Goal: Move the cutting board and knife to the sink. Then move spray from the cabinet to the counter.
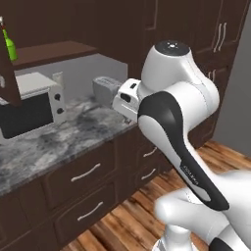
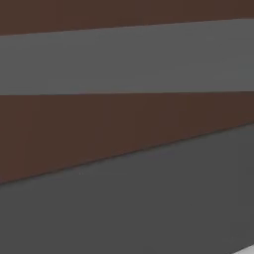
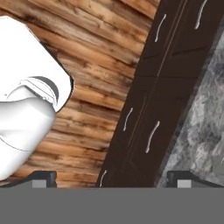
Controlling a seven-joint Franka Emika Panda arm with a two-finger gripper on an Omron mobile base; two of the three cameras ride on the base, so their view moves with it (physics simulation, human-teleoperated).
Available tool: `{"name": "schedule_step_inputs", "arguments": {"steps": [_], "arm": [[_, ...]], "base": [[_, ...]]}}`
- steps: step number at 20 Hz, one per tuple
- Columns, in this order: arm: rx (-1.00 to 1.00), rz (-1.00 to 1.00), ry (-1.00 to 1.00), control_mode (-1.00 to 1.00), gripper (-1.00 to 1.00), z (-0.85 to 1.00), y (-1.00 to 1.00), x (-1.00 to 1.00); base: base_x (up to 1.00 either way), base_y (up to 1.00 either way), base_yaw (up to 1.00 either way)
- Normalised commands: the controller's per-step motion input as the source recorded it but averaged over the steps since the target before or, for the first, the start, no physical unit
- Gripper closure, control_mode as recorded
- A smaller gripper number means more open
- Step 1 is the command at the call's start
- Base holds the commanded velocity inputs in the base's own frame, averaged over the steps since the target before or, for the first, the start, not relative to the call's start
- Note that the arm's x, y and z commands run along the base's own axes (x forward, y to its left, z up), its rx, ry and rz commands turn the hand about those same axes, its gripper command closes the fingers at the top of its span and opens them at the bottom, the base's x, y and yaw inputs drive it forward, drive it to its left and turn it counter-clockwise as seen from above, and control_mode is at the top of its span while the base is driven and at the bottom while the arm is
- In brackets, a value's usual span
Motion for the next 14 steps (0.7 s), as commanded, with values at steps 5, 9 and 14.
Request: {"name": "schedule_step_inputs", "arguments": {"steps": [5,9,14], "arm": [[0.00,0.00,0.00,1.00,-1.00,0.00,0.00,0.00],[0.00,0.00,0.00,1.00,-1.00,0.00,0.00,0.00],[0.00,0.00,0.00,1.00,-1.00,0.00,0.00,0.00]], "base": [[0.33,-0.10,0.28],[1.00,0.00,-0.05],[1.00,0.00,-0.02]]}}
